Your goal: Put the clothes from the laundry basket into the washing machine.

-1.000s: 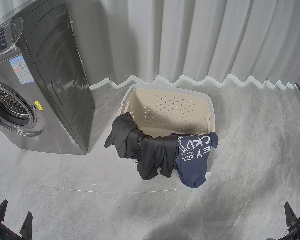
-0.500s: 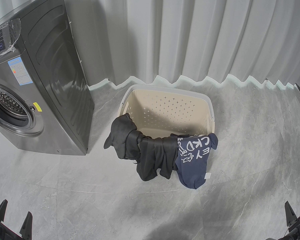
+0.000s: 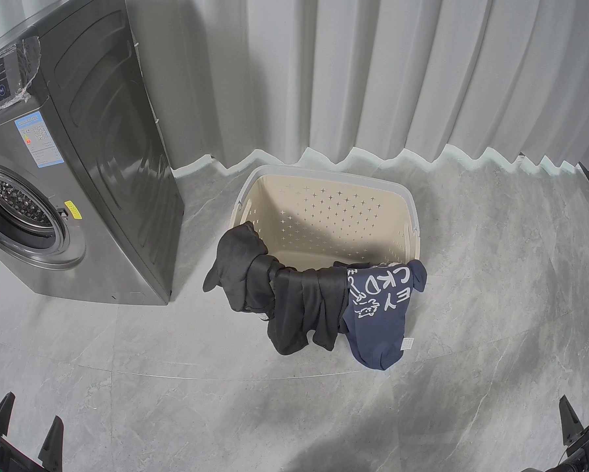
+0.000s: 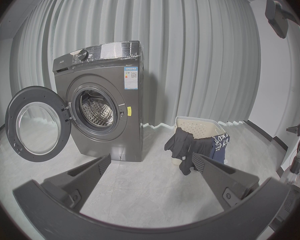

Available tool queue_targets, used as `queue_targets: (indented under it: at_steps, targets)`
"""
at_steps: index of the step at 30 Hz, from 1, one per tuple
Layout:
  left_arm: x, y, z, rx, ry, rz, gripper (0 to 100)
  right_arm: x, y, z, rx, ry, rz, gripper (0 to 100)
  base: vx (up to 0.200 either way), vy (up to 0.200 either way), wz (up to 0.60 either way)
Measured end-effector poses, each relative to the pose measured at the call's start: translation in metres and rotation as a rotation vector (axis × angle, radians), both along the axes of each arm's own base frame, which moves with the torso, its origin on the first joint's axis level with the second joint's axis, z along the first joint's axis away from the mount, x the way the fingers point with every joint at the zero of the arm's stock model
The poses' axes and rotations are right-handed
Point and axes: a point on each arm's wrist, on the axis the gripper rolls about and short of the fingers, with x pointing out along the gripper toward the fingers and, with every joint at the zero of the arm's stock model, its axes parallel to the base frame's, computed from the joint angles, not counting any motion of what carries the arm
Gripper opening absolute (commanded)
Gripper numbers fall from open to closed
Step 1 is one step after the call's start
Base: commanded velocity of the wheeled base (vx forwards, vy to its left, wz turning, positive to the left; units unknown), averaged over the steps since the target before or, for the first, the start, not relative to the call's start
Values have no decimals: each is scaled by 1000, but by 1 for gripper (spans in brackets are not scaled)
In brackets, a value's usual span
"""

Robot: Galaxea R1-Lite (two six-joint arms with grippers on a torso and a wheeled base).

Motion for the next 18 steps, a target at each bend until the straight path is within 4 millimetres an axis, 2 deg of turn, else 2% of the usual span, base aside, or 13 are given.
queue_targets:
  at_steps: [10,18]
  targets:
    - [0,0,0,0,0,0,100,0,0,0,-2,0,-2,100,0,0,0]
    - [0,0,0,0,0,0,100,0,0,0,-5,-1,-1,100,200,0,0]
